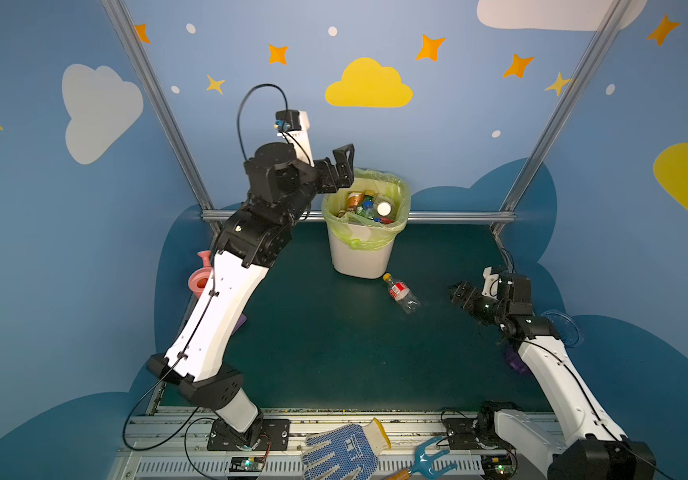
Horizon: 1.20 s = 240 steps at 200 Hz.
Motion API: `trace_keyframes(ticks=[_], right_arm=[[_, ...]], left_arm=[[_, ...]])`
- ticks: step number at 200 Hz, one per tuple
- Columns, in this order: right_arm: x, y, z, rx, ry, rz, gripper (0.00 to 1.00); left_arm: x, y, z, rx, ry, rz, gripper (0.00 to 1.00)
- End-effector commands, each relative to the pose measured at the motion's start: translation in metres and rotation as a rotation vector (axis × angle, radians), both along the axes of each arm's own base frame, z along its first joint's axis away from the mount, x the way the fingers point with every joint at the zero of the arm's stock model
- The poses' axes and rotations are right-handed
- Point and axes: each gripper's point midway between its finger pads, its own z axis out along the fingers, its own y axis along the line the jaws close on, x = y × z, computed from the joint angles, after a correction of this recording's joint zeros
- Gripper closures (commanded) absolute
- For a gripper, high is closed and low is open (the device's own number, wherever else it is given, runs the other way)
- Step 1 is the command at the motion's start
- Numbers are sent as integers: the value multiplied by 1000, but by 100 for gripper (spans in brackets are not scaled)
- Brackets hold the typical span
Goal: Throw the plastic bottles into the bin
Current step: 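Lower the right gripper onto the yellow-capped bottle while the left gripper withdraws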
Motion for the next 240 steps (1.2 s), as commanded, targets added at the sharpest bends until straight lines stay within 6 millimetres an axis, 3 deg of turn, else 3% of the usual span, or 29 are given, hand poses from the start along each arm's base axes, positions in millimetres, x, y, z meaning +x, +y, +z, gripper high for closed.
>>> trace_keyframes(ticks=[1, 25, 48, 76, 113, 148, 173, 240], right_arm=[[9, 8, 2, -31, -11, 26, 6], [19, 23, -7, -89, 8, 89, 5], [27, 44, -19, -146, 47, 173, 4], [39, 68, -32, -261, 82, 292, 3], [55, 92, -56, -316, 169, 400, 3], [69, 110, -74, -341, 219, 468, 6], [77, 119, -85, -367, 245, 511, 7], [82, 134, -113, -422, 343, 606, 11]], left_arm=[[27, -2, -50, 65, 95, 55, 0], [20, 10, -90, 74, 162, 83, 0], [8, 37, -136, 37, 236, 144, 0], [-8, 77, -212, -20, 396, 220, 0], [-47, 127, -297, -69, 580, 341, 0], [-84, 160, -358, -144, 700, 426, 0], [-98, 172, -378, -205, 727, 452, 0], [-102, 178, -391, -210, 774, 463, 0]])
